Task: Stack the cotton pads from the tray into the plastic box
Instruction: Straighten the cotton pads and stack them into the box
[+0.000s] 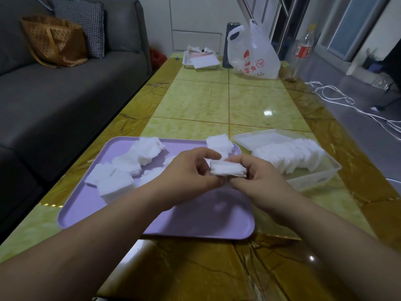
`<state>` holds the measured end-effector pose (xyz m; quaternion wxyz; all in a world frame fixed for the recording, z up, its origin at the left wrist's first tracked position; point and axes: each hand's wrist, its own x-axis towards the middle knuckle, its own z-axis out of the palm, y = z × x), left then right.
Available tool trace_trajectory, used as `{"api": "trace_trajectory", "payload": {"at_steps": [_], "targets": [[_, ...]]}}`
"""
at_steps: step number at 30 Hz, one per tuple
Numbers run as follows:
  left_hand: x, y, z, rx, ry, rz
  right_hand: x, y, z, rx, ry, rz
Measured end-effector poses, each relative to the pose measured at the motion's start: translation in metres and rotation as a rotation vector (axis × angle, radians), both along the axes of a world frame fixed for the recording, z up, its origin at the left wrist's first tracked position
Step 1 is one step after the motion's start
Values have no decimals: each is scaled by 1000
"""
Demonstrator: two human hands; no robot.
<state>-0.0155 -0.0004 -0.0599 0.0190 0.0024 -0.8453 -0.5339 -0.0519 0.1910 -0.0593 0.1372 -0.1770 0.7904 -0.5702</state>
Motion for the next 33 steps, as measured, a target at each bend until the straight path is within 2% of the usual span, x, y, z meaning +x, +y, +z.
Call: {"api": "trace_trajectory", "payload": {"at_steps": [3,6,12,18,22,25,30,33], "targets": [[1,1,-2,-115,30,-35,1,-1,-3,63,0,-42],[1,2,-5,-210,-27,-26,2,-5,-8,107,12,-89],[2,3,-5,-400,-38,-37,8,-12,-11,248,44,-48],[2,8,-8,-428,6,-112,10,-20,-16,141,-36,-77],[-1,4,-10,-364,55,-141,10,-11,-2,201,89,-85],[-3,3,-9,-349,81,-73,2,-2,11,207,256,-222],[-25,13,-4,-631,230,63,-5,6,16,154,416,-389],[-55,20,3,-879,165,-2,-6,7,16,120,450,-385]]}}
